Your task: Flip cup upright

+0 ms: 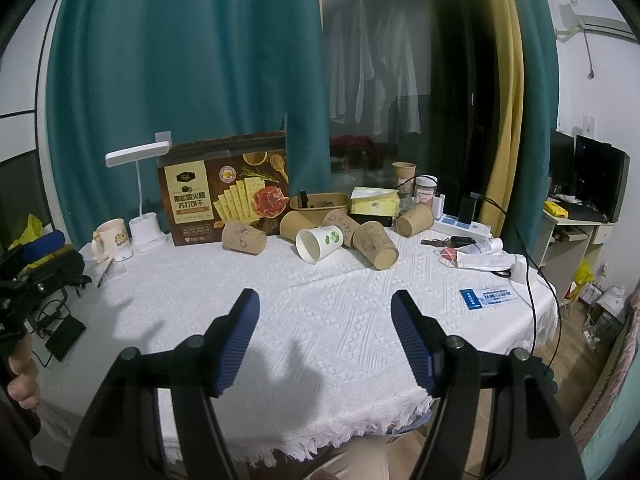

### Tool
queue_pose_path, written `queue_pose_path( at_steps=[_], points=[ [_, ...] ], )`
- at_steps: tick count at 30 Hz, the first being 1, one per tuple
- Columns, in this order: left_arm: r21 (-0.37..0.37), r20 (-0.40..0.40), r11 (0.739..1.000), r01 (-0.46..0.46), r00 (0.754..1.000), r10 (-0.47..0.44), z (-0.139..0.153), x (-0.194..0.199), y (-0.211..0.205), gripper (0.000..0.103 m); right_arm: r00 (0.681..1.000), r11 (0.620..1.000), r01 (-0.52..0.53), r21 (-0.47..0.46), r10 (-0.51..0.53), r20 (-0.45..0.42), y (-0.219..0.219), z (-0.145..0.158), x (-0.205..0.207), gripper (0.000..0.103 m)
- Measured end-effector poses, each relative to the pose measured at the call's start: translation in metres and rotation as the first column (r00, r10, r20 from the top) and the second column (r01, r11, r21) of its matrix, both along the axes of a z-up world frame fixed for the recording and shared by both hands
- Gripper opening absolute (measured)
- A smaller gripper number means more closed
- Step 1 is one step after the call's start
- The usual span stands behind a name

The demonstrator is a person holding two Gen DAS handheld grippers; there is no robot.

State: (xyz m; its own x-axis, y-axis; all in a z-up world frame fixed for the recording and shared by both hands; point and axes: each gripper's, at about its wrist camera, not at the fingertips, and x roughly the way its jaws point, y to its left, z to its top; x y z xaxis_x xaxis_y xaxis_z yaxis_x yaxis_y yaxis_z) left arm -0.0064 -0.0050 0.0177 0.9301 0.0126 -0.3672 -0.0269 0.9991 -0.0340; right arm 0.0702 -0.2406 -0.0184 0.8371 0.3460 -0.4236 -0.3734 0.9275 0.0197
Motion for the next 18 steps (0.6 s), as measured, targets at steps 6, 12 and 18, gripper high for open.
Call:
queue_pose_path(
  at_steps=[6, 12, 18],
  points=[
    [0.0, 0.001, 1.0, 0.0, 1.0, 0.0, 0.0, -0.0004, 0.0001, 0.103, 1.0, 1.0, -0.001, 0.0, 0.001, 0.001, -0.0003, 0.0005, 0.0001, 0.066],
    [-0.002, 0.001, 1.0, 0.001, 1.0, -0.001, -0.0001, -0.0004, 0.0, 0.103, 1.0, 1.0, 0.005, 0.0, -0.005, 0.001, -0.002, 0.0047, 0.0022, 0.067],
    [-0.012, 0.006, 1.0, 0.014, 1.0, -0.014, 0.0031, -0.0014, 0.0035, 0.103, 1.0, 1.0, 0.002, 0.0, -0.002, 0.001, -0.0029, 0.0049, 0.0022, 0.067]
  ],
)
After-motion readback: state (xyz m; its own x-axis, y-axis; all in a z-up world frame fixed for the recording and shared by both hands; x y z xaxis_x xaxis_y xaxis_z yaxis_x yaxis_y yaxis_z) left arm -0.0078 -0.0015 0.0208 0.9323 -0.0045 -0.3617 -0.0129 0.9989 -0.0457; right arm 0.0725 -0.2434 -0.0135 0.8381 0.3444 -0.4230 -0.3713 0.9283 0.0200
